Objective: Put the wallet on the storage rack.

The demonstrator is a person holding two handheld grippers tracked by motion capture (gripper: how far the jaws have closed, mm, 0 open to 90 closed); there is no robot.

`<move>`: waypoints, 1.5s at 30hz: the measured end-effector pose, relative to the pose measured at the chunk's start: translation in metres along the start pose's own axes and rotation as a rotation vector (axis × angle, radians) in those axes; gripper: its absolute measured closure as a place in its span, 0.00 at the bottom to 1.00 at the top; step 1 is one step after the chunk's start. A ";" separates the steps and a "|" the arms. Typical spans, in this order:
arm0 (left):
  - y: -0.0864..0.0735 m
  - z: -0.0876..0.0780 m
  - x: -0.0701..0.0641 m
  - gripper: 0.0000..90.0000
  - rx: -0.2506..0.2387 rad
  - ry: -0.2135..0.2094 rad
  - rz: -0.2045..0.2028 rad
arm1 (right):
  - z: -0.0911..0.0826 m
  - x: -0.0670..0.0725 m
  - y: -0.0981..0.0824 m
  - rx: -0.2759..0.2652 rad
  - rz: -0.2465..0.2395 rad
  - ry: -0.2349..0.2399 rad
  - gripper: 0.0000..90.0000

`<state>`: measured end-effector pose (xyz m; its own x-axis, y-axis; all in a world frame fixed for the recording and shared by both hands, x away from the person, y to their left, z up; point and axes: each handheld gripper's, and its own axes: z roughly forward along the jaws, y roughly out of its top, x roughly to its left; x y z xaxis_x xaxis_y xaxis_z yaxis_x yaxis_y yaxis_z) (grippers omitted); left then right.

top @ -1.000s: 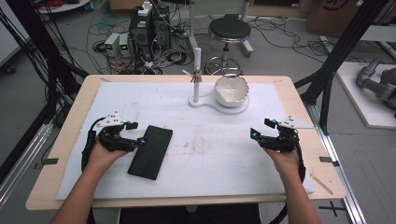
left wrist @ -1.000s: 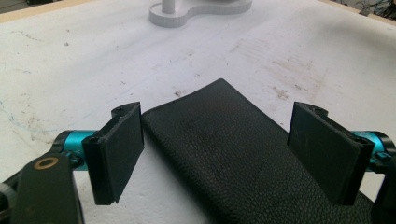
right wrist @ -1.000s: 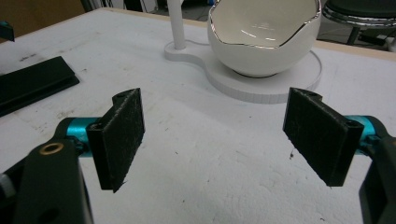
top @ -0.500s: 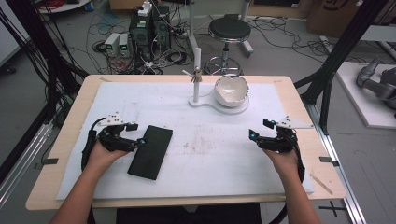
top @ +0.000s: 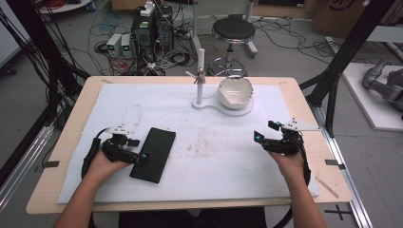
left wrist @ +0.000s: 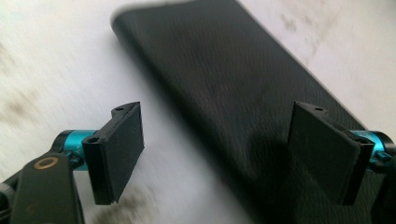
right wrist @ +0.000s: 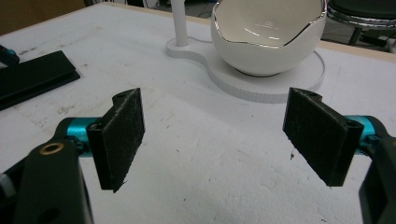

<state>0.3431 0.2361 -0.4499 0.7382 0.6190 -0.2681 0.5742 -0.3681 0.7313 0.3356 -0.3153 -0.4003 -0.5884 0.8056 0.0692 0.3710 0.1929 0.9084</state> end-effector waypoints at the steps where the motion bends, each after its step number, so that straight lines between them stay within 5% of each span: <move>1: -0.001 -0.001 -0.001 0.21 -0.002 -0.001 0.002 | 0.000 0.000 0.000 -0.001 0.000 0.002 0.23; 5: -0.007 -0.002 -0.007 0.20 -0.012 -0.002 0.006 | 0.003 0.001 0.001 0.006 -0.004 0.006 0.23; 10: -0.004 0.001 -0.017 0.25 0.006 0.055 -0.020 | 0.008 0.005 0.002 0.013 -0.016 0.014 0.24; 16: -0.004 0.000 -0.016 0.36 0.005 0.010 -0.039 | 0.008 0.006 0.002 0.018 -0.021 0.012 0.23; 19: -0.003 -0.002 -0.012 0.54 0.004 -0.019 -0.078 | 0.008 0.006 0.002 0.019 -0.021 0.012 0.24; 21: -0.004 -0.001 -0.011 0.58 0.004 -0.044 -0.093 | 0.008 0.007 0.002 0.020 -0.025 0.014 0.24; 26: -0.002 0.000 -0.014 0.78 -0.030 -0.065 -0.043 | 0.008 0.006 0.003 0.014 -0.023 0.014 0.24; 32: 0.003 -0.005 -0.011 0.84 -0.105 -0.153 -0.034 | 0.008 0.006 0.003 0.009 -0.029 0.021 0.24; 42: 0.024 -0.020 -0.033 0.90 -0.255 -0.195 0.088 | 0.007 0.007 0.003 0.005 -0.025 0.034 0.24; 45: 0.027 -0.022 -0.037 0.90 -0.287 -0.208 0.092 | 0.007 0.008 0.003 0.002 -0.025 0.040 0.24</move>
<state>0.3237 0.2186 -0.4064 0.8556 0.4268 -0.2929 0.4006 -0.1876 0.8968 0.3371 -0.3048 -0.3999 -0.6260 0.7773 0.0629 0.3574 0.2142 0.9091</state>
